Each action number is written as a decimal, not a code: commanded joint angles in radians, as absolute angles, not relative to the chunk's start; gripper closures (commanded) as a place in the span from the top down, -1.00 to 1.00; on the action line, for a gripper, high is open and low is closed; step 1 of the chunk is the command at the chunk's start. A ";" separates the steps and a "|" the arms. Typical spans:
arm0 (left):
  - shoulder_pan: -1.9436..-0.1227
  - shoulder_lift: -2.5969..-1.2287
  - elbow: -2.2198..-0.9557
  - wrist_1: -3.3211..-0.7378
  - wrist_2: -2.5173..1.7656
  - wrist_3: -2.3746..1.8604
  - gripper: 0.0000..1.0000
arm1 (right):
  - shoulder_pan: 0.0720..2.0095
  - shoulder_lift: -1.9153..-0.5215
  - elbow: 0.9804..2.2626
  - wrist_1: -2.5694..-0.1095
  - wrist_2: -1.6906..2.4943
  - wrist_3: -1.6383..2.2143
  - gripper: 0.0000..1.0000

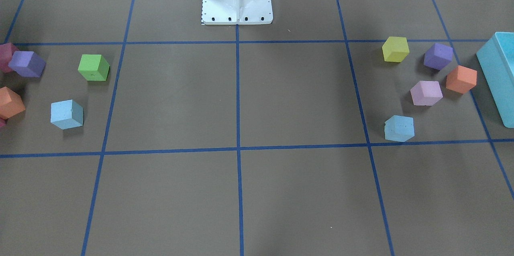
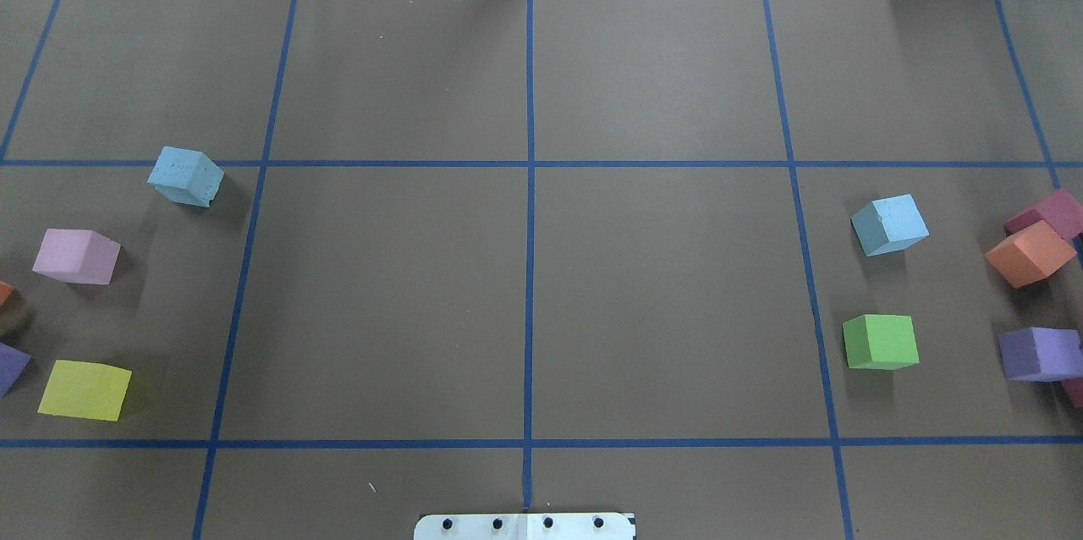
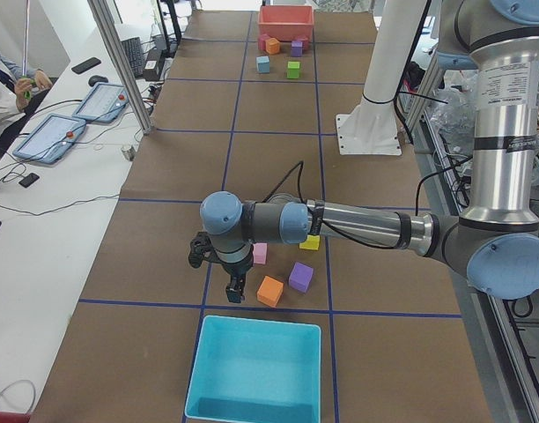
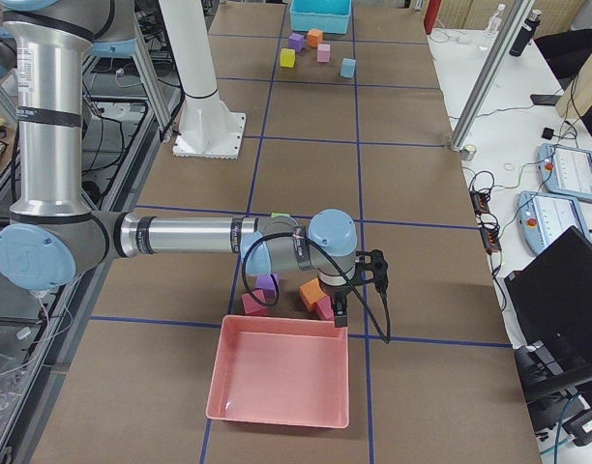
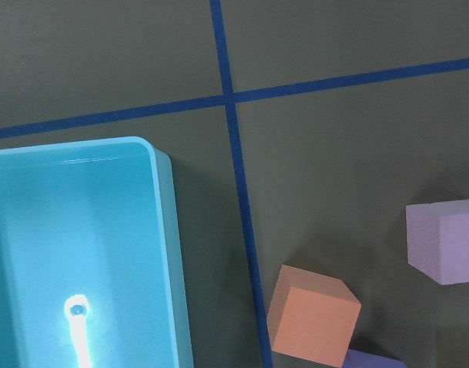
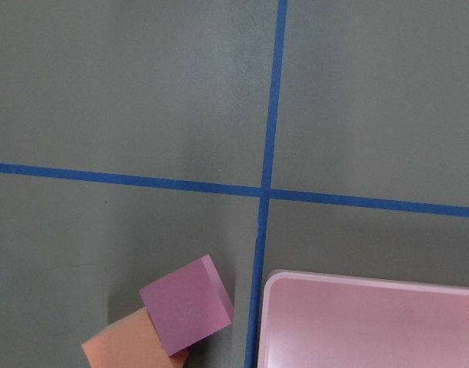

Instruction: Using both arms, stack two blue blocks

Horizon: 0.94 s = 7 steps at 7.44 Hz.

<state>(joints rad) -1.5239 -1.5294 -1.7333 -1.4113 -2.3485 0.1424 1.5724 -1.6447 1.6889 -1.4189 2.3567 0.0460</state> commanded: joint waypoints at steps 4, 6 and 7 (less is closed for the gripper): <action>-1.511 -1.586 -1.791 -1.425 -2.350 0.025 0.99 | 1.520 -1.599 1.703 -1.417 2.344 0.032 1.00; -1.398 -1.653 -1.798 -1.445 -2.397 -0.140 0.99 | 1.421 -1.563 1.704 -1.430 2.359 0.050 1.00; -1.356 -1.655 -1.799 -1.538 -2.399 -0.250 1.00 | 1.395 -1.569 1.701 -1.421 2.381 0.052 1.00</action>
<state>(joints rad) -1.4161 -1.6371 -1.7962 -1.4592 -2.3828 -0.1203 1.4383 -1.5744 1.7037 -1.4238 2.3583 0.0455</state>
